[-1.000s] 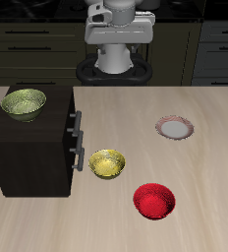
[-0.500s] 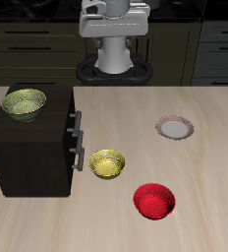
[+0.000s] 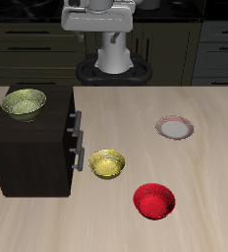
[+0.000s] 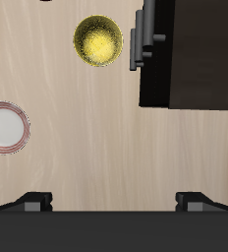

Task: Place the green bowl on the plate

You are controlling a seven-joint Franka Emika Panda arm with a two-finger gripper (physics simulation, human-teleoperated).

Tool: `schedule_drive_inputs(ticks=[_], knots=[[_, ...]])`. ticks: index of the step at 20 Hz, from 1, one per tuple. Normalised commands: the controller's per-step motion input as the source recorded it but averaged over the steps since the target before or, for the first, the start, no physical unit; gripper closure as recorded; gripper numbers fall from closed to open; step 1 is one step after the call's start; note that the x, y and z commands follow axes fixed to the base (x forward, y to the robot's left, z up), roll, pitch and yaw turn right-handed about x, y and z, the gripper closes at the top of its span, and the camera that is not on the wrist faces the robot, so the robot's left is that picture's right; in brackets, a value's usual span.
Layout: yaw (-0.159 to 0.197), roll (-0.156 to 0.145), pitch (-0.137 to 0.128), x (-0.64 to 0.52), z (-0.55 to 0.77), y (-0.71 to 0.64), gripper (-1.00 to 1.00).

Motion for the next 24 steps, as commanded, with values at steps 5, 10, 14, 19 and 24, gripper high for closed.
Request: schedule_drive_inputs(ticks=[5,10,14,19,24], knots=[[-0.037,-0.009,0.005,0.22,0.25,-0.40,-1.00],[-0.006,0.005,-0.009,0.14,0.10,-0.12,-1.00],[0.018,0.006,0.015,0.34,0.09,-0.20,-1.00],[-0.004,-0.009,-0.018,0.25,0.14,-0.21,-1.00],[-0.017,-0.023,-0.013,0.26,0.17,-0.18,-1.00]])
